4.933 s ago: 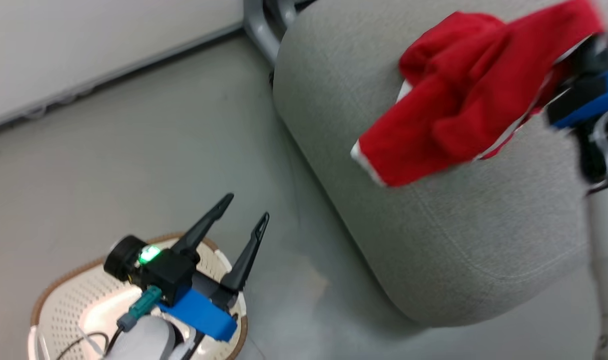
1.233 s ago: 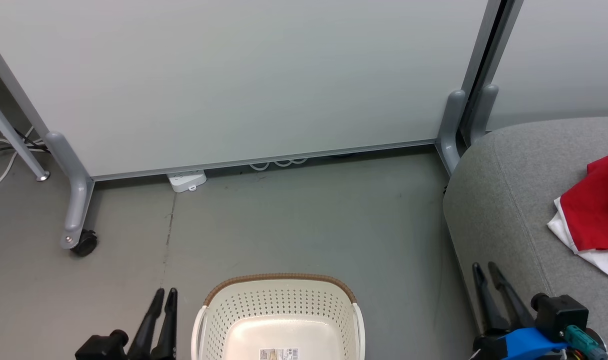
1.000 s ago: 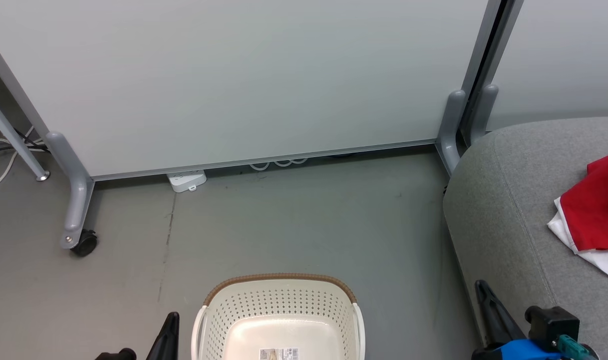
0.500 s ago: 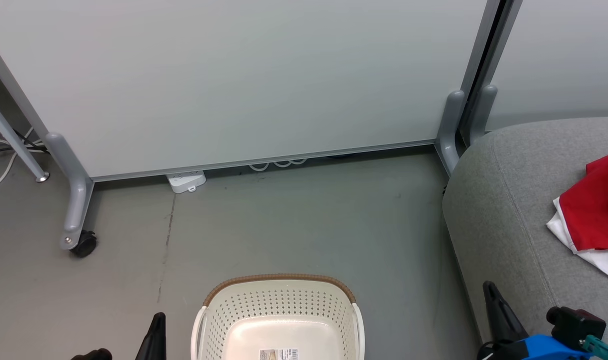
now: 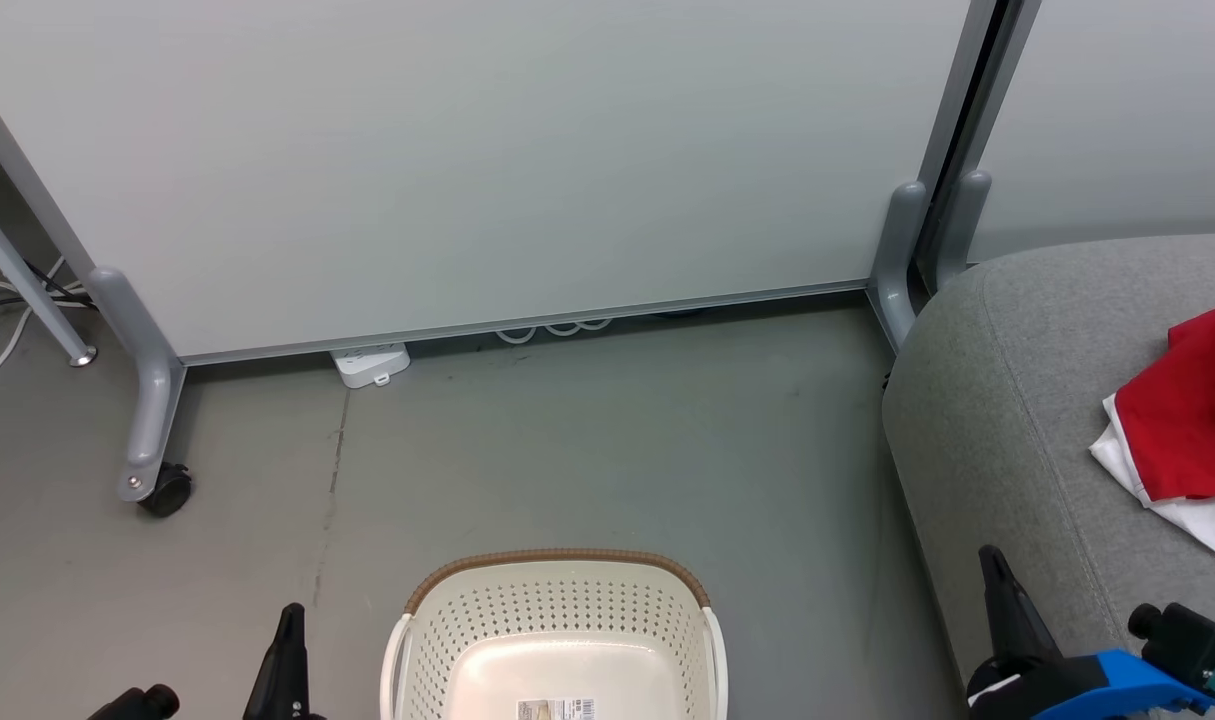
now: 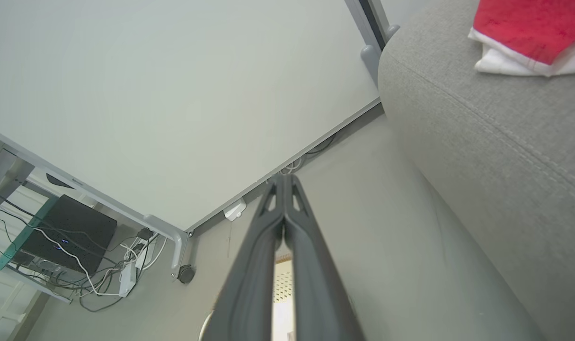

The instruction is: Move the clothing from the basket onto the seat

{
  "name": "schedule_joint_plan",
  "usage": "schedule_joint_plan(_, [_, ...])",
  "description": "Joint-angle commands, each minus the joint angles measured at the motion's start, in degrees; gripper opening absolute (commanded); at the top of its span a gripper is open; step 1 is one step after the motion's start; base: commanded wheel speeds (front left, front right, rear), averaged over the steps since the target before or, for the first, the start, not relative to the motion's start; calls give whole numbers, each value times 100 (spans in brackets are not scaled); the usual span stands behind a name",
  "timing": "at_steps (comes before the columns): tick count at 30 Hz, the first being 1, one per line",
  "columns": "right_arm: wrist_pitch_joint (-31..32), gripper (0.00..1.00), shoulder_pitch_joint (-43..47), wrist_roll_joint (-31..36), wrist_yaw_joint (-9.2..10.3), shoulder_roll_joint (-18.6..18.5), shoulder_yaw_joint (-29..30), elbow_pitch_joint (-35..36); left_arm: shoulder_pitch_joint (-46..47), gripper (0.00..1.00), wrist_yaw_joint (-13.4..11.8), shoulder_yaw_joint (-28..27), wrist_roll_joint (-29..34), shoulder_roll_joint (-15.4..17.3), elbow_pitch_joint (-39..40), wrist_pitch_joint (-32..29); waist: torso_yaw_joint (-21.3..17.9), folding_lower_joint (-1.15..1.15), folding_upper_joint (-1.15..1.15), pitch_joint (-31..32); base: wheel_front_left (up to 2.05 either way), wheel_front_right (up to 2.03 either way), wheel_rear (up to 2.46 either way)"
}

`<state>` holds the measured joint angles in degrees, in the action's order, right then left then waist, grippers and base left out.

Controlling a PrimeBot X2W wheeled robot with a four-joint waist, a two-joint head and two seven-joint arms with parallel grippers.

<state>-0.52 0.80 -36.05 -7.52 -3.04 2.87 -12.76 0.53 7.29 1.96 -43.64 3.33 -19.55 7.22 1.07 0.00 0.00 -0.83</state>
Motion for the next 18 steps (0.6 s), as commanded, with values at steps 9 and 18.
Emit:
schedule_joint_plan(9, [97,0,-238,-815,1,5,68,38,214,0,11,-150,-701,25,157,-187,-9,0,0,6,0,0,0])
schedule_joint_plan(18, [188,0,-309,-1511,2,7,112,17,272,0,14,-254,-1306,18,219,-361,-19,0,0,12,0,0,0])
